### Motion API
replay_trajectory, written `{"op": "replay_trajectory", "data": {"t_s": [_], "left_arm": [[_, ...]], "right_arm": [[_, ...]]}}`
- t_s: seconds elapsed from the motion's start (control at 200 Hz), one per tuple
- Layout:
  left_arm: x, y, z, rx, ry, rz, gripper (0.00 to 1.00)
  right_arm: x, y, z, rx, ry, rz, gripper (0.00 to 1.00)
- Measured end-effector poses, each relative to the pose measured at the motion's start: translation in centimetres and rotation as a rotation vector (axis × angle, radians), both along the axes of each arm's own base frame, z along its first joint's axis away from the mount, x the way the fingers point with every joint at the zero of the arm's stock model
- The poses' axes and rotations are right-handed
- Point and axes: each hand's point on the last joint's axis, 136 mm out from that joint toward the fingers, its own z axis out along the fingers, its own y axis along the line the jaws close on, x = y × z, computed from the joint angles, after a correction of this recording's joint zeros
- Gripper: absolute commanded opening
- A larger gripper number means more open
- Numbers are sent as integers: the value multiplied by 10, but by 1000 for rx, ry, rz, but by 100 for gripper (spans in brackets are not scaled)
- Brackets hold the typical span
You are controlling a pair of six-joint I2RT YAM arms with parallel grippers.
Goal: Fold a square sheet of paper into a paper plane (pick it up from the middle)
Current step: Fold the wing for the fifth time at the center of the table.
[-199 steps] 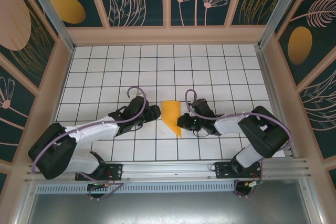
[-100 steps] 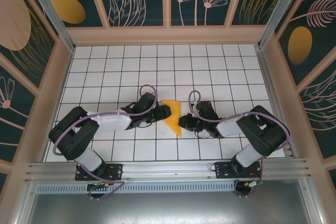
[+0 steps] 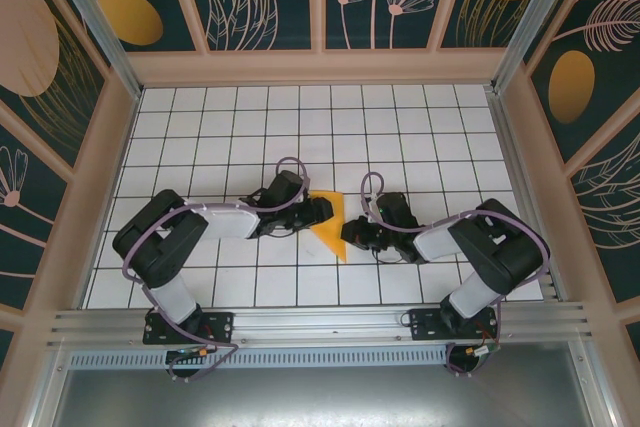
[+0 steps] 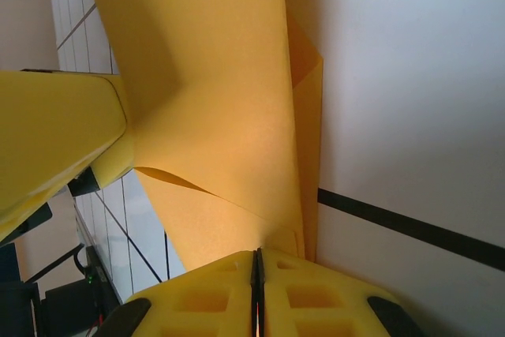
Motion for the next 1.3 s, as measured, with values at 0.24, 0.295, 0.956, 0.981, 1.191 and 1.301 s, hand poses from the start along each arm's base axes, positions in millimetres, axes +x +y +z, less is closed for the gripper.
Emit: {"op": "replay_trajectory", "data": {"t_s": [0.24,0.295,0.956,0.981,1.191,1.301], "left_arm": [[1,-1,2,-10,-4,-10,41],[0,-1,2,-8,-10,-19,36],[7,4,35,-70,-46,62,10],[7,4,35,-70,-42,68,10],[7,6,33,-77,-16,106,10],[8,7,33,-80,-12,115,11]], "right_arm": [[0,0,0,6,2,8,14],[0,0,1,8,0,12,15],[12,-20,86,-118,-382,-120,55],[7,-15,92,-123,-425,-110,56],[-32,13,97,-261,-738,-4,56],[-36,16,72,-443,-833,48,55]]}}
